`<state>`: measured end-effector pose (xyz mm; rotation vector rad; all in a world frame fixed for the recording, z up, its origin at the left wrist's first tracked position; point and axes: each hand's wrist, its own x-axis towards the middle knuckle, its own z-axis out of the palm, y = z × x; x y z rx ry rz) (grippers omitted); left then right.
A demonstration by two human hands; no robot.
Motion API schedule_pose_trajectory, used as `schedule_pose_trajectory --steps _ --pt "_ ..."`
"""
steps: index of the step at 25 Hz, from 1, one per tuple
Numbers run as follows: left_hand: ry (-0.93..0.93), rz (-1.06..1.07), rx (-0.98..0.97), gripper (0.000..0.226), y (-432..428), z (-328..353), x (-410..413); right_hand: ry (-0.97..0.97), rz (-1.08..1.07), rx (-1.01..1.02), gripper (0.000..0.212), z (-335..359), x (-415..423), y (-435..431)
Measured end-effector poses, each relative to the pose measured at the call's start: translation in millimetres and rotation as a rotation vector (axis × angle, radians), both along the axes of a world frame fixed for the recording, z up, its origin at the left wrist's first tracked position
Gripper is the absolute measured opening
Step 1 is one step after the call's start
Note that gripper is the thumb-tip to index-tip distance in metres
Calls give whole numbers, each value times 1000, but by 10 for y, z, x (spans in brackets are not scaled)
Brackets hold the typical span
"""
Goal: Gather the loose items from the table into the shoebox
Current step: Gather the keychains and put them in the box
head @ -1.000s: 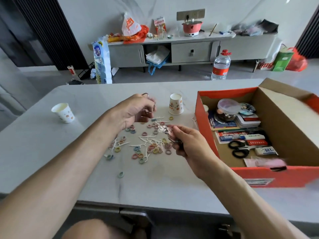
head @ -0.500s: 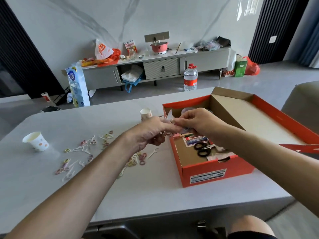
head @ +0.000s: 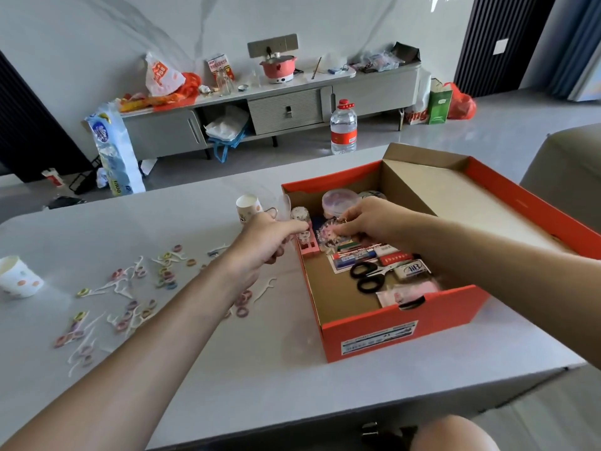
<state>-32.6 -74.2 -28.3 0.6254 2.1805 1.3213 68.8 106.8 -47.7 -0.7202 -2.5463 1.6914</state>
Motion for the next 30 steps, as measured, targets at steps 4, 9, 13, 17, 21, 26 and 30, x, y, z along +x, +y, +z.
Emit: schedule_pose_trajectory --steps 4,9,13,17,21,26,30 --pt "-10 34 -25 29 -13 -154 -156 -211 140 311 27 -347 -367 -19" --pt "-33 24 -40 26 -30 -268 -306 -251 242 547 29 -651 -709 -117" --pt "-40 3 -39 23 -22 -350 -335 -172 230 711 38 -778 -772 -88" --pt "-50 -10 -44 25 -3 -379 -317 -123 187 805 41 -895 -802 -89" --pt "-53 -2 -45 26 8 -349 -289 -84 107 837 37 -886 -756 -90" --pt "44 -60 -82 27 5 -226 -217 15 -21 514 21 -403 -566 -21" --pt "154 -134 -50 27 117 -39 -26 203 124 -142 43 157 -230 -88"
